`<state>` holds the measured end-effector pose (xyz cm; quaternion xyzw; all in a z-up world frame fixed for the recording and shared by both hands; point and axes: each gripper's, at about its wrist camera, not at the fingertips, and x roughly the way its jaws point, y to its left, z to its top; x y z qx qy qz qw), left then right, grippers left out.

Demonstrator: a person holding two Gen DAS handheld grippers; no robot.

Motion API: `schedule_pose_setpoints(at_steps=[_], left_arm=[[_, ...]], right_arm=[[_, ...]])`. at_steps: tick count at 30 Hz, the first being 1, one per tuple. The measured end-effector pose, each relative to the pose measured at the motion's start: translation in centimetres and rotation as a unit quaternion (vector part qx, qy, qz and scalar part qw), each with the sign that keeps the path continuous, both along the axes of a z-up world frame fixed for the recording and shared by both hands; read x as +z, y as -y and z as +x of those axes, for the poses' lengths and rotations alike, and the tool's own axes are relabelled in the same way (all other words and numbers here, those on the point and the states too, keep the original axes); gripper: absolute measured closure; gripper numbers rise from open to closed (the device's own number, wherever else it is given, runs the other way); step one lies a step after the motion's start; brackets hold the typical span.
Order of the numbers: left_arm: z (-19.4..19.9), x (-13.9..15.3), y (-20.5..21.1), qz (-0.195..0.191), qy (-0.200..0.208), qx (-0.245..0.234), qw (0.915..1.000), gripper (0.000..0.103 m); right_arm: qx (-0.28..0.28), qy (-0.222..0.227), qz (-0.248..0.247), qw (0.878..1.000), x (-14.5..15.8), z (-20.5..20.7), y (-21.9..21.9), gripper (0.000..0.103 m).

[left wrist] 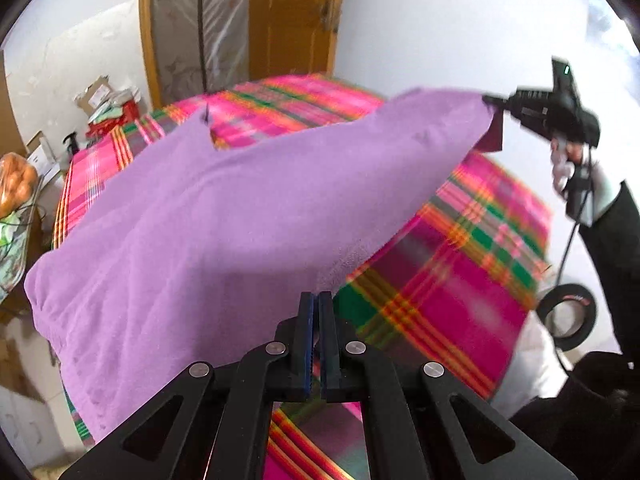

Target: Fold clothes

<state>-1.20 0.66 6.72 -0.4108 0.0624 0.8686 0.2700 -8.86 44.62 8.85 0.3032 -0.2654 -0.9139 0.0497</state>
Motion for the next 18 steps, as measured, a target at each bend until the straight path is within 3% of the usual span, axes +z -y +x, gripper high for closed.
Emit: schedule_pose_setpoints(at_steps=[2, 5, 8, 11, 14, 18], left_arm=[[1.2, 0.6, 0.6, 0.023, -0.001, -0.008, 0.9997, 0.101], [2.6, 0.1, 1.0, 0.040, 0.020, -0.023, 0.9987, 0.101], [3.3, -1.4, 0.9, 0.033, 0.060, -0.043, 0.9967, 0.101], [3.9, -3.0, 0.6, 0.021, 0.104, -0.064, 0.9923, 0.103], [4.3, -3.3, 0.1, 0.017, 0.113, -0.087, 0.9896, 0.103], [3.5, -1.4, 0.4, 0.037, 0.082, -0.078, 0.9929, 0.102]], right_arm=[[0.005, 0.007, 0.018, 1.000, 0.4, 1.5, 0.1, 0.101], [0.022, 0.067, 0.040, 0.997, -1.4, 2.3, 0.6, 0.100], [0.034, 0.146, 0.046, 0.988, -4.6, 2.8, 0.6, 0.100], [0.034, 0.208, 0.018, 0.977, -8.1, 3.4, -0.3, 0.098], [0.031, 0.219, 0.001, 0.975, -9.0, 3.8, -1.0, 0.097], [0.009, 0.177, 0.021, 0.984, -7.2, 4.0, -2.0, 0.090]])
